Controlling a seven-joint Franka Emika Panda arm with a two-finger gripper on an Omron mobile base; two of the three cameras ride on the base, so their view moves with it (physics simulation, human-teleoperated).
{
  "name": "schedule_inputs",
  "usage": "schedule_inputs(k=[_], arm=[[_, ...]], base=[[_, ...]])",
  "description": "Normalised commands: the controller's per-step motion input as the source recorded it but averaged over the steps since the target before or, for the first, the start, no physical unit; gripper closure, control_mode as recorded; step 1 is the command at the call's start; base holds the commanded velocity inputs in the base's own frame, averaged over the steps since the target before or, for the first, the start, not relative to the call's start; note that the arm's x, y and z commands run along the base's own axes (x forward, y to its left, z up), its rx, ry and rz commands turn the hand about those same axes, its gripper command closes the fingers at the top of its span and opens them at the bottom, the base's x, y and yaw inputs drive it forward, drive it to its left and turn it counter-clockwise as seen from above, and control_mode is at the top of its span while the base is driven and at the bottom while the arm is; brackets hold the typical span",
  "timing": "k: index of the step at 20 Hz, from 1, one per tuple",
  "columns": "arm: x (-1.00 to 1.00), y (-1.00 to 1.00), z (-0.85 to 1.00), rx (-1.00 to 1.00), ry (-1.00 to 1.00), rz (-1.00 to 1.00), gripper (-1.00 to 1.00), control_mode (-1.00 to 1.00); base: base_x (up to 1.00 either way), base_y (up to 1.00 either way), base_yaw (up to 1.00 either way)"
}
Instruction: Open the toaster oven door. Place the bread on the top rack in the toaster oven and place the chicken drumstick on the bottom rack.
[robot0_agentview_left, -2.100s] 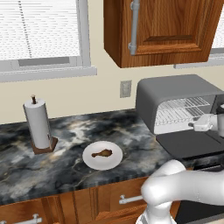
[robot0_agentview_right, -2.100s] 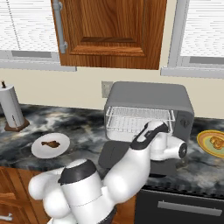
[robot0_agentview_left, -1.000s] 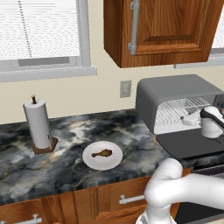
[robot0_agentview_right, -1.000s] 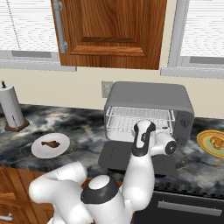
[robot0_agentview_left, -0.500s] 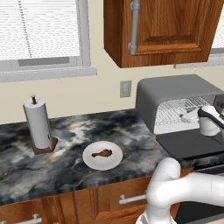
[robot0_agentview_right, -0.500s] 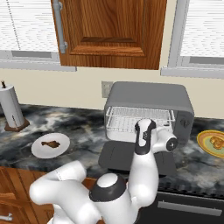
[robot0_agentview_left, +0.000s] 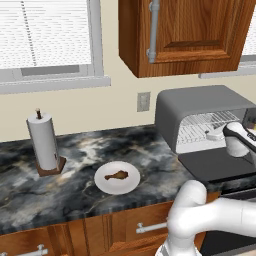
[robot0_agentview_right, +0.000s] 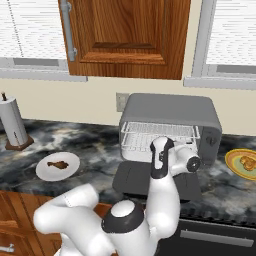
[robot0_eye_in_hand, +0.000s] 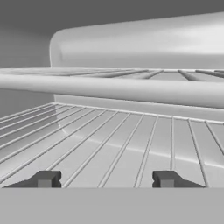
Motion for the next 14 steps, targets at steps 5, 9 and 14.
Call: schedule_inputs(k=[5, 9, 14], arm=[[-0.08, 0.03, -0.32, 0.00, 0.03, -0.14, -1.00, -1.00], [-0.12, 0.01, -0.41, -0.01, 0.12, -0.15, -1.00, -1.00], [-0.31, 0.00, -0.62, -0.05, 0.22, -0.10, -1.00, -1.00]], base=[[0.00, 0.00, 0.00], [0.00, 0.00, 0.00], [0.00, 0.00, 0.00]])
